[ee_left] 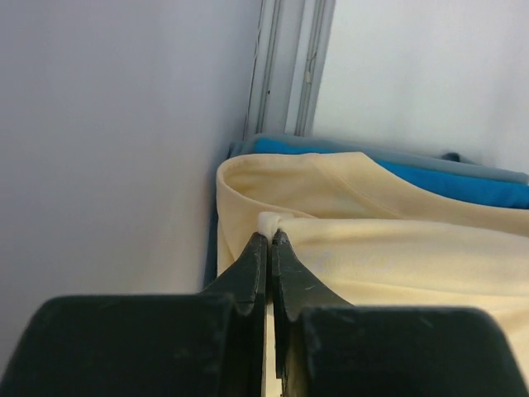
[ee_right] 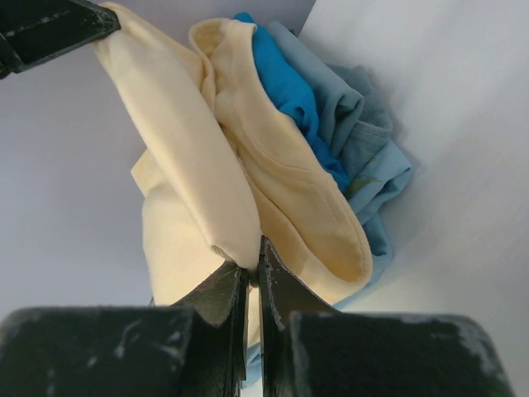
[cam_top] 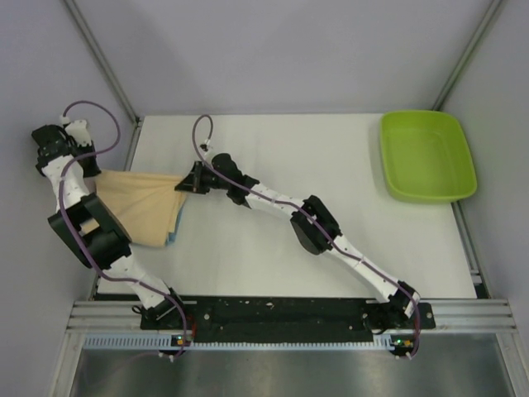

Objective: Fold and stack the t-shirts
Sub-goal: Smooth out wrinkles on the folded tshirt

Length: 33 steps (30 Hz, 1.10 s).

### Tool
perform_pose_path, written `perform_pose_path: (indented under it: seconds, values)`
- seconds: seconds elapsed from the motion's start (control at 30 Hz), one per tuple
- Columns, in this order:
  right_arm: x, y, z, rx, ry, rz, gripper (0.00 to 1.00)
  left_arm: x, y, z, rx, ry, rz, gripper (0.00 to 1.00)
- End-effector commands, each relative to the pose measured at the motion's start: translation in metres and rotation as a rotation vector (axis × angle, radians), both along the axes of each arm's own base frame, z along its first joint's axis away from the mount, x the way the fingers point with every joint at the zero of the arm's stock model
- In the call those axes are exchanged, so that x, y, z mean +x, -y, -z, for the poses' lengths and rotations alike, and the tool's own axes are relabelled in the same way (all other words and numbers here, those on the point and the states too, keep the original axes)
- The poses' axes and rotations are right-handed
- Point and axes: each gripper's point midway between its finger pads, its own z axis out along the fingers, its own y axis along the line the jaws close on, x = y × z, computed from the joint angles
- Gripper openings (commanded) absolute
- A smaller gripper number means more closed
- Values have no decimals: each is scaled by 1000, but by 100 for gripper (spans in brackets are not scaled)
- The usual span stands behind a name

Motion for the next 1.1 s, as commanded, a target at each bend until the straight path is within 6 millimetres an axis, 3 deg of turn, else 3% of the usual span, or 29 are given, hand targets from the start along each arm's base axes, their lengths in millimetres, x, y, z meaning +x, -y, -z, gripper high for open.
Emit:
perform_pose_path:
  seconds: [0.0, 0.2, 0.37, 0.4, 0.47, 0.5, 0.57, 0.7, 0.83, 0.87, 0.97, 1.07]
  values:
    - [16, -3, -28, 71, 29, 69, 0, 7, -51, -25, 168, 80, -120, 0]
    - [29, -4, -22, 76, 21, 156, 0, 14, -79, -26, 232, 99, -217, 0]
    - [33, -3, -9, 60, -23, 189, 0, 32, -77, -8, 252, 78, -197, 0]
    - [33, -4, -10, 63, -23, 189, 0, 35, -78, -7, 262, 77, -202, 5]
    - [35, -3, -11, 54, -11, 195, 19, 39, -78, -4, 264, 77, -213, 38]
    - [35, -1, -10, 38, -9, 201, 29, 40, -77, -7, 266, 83, -215, 47]
    - [39, 4, -14, 21, -4, 216, 42, 41, -77, -14, 272, 97, -221, 55]
    - [54, 17, -35, 28, -6, 252, 49, 42, -69, -36, 305, 126, -204, 61]
    - [67, 34, -61, -2, 50, 292, 47, 39, -51, -62, 321, 156, -161, 66]
    - [67, 36, -66, -8, 70, 289, 44, 37, -43, -67, 319, 161, -136, 74]
    - [59, 38, -87, -12, 165, 245, 29, 25, -17, -78, 314, 167, -63, 76]
    - [39, 29, -106, 11, 257, 166, 8, 6, -5, -87, 329, 175, -52, 76]
